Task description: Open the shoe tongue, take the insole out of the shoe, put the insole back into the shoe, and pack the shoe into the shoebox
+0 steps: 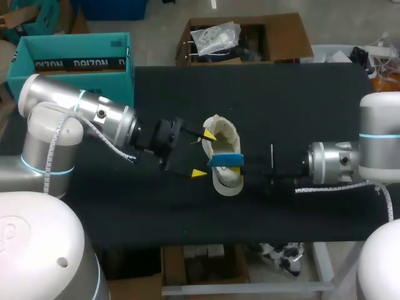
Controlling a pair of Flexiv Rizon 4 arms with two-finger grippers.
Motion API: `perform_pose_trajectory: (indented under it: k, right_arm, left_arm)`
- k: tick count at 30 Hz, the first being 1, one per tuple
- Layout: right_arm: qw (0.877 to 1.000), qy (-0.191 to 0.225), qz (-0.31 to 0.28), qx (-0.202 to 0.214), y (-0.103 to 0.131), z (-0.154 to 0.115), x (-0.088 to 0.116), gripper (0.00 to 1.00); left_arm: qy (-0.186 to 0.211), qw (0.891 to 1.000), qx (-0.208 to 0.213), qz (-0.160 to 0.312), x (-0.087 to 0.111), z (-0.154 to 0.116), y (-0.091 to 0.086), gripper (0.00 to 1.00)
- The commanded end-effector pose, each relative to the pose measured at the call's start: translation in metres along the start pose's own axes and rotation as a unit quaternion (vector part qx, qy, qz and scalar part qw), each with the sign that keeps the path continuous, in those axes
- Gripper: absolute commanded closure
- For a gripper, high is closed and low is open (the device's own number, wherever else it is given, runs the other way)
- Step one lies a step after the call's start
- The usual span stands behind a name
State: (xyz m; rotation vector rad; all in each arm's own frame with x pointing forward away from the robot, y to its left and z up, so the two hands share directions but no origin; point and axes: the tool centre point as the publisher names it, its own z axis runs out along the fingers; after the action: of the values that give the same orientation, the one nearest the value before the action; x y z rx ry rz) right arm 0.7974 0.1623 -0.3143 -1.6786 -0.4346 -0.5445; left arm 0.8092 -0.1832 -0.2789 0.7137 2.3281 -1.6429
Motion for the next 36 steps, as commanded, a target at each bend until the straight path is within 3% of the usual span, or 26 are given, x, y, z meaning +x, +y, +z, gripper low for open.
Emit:
perform_pose_trajectory:
  k: [1, 2, 4, 11, 18, 21, 22, 23, 24, 31, 32, 33, 34, 36]
  right_arm:
    - [1.0, 0.008, -0.003, 0.002, 0.007, 0.001, -0.001, 1.0]
    - [1.0, 0.009, -0.004, -0.003, 0.007, 0.001, -0.001, 1.0]
    - [1.0, 0.014, -0.006, -0.005, 0.007, 0.0, -0.001, 1.0]
    - [1.0, 0.023, -0.011, -0.014, 0.007, -0.003, -0.001, 1.0]
    - [0.999, 0.027, -0.013, -0.017, 0.006, -0.004, 0.003, 1.0]
    - [0.999, 0.026, -0.014, -0.017, 0.007, -0.003, 0.004, 1.0]
    - [0.999, 0.026, -0.014, -0.017, 0.007, -0.003, 0.005, 1.0]
    - [0.999, 0.026, -0.014, -0.017, 0.007, -0.003, 0.005, 1.0]
    - [0.999, 0.025, -0.014, -0.017, 0.007, -0.002, 0.006, 1.0]
    - [0.999, 0.024, -0.015, -0.02, 0.007, -0.002, 0.007, 1.0]
    - [0.999, 0.024, -0.015, -0.02, 0.007, -0.002, 0.006, 0.89]
    - [0.999, 0.023, -0.014, -0.025, 0.005, -0.002, 0.006, 0.66]
    - [0.999, 0.023, -0.014, -0.029, 0.003, -0.002, 0.005, 0.53]
    - [0.999, 0.024, -0.013, -0.044, -0.001, -0.003, 0.002, 0.49]
  left_arm:
    - [0.0, 1.0, -0.002, 0.002, -0.001, 0.008, 0.001, 0.3]
    - [0.001, 1.0, -0.001, 0.002, -0.002, 0.008, 0.001, 0.51]
    - [0.006, 1.0, -0.005, 0.002, -0.002, 0.01, 0.003, 0.63]
    - [0.021, 1.0, -0.018, -0.006, -0.002, 0.016, 0.015, 0.73]
    - [0.033, 0.999, -0.028, -0.015, -0.003, 0.028, 0.026, 0.68]
    - [0.034, 0.999, -0.029, -0.016, -0.006, 0.032, 0.029, 0.6]
    - [0.031, 0.999, -0.031, -0.016, -0.006, 0.032, 0.03, 0.67]
    - [0.029, 0.999, -0.031, -0.016, -0.007, 0.032, 0.031, 0.89]
    - [0.028, 0.999, -0.03, -0.015, -0.007, 0.033, 0.031, 1.0]
    - [0.028, 0.998, -0.046, 0.012, -0.008, 0.036, 0.035, 1.0]
    - [0.028, 0.998, -0.046, 0.017, -0.008, 0.037, 0.035, 1.0]
    - [0.03, 0.998, -0.046, 0.026, -0.009, 0.038, 0.035, 1.0]
    - [0.032, 0.998, -0.049, 0.034, -0.009, 0.039, 0.034, 1.0]
    - [0.04, 0.997, -0.048, 0.047, -0.011, 0.04, 0.031, 1.0]
